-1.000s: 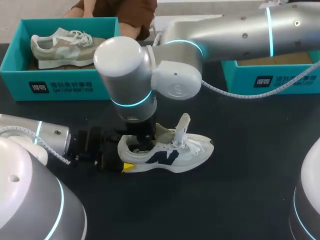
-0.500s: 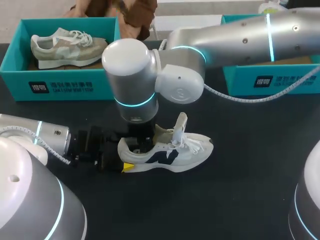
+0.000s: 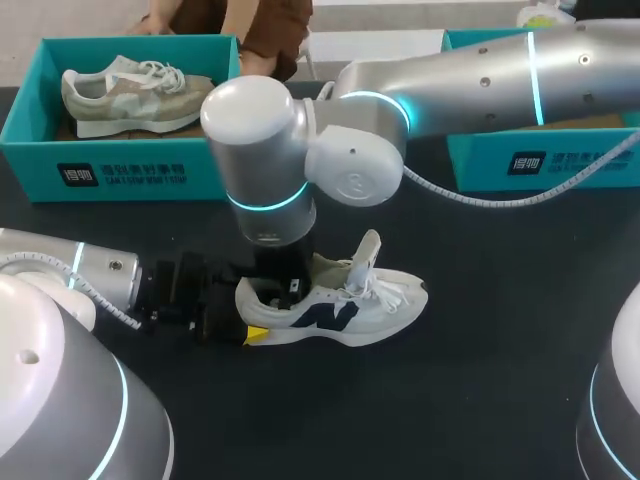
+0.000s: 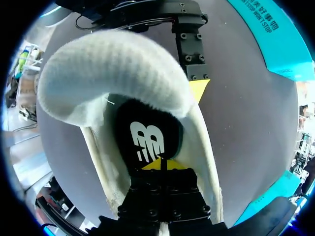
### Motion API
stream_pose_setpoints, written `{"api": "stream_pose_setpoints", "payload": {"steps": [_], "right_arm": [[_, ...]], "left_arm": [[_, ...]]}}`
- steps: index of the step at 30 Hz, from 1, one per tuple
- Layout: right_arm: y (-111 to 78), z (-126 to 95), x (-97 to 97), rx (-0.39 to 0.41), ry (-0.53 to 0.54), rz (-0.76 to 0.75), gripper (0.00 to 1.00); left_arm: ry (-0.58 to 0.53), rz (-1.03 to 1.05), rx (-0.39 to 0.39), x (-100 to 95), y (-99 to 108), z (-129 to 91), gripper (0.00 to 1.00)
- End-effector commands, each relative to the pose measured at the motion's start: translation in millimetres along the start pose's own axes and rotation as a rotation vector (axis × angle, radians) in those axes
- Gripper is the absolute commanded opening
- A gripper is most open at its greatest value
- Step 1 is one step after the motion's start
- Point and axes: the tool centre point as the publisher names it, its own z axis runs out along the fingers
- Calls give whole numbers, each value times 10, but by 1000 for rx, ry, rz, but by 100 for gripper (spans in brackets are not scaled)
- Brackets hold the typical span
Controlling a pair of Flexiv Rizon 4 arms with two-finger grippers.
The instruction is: Take the shoe out of the shoebox, open the shoe tongue, remove and reinsert the insole, then place the shoe into the shoebox
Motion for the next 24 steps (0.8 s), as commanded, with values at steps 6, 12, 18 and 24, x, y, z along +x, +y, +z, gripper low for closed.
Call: {"api": "stream_pose_setpoints", "payload": {"steps": [6, 12, 18, 24], "right_arm": [[-231, -340, 33, 6, -101, 42, 0], [-330, -534, 6, 15, -153, 57, 0], [-413, -646, -20, 5, -189, 86, 0], [-250, -758, -122, -29, -214, 38, 0]], "left_arm": [[0, -1, -3, 17, 38, 45, 0], [0, -1, -3, 17, 38, 45, 0], [0, -1, -3, 17, 38, 45, 0], [0, -1, -3, 17, 38, 45, 0]]}}
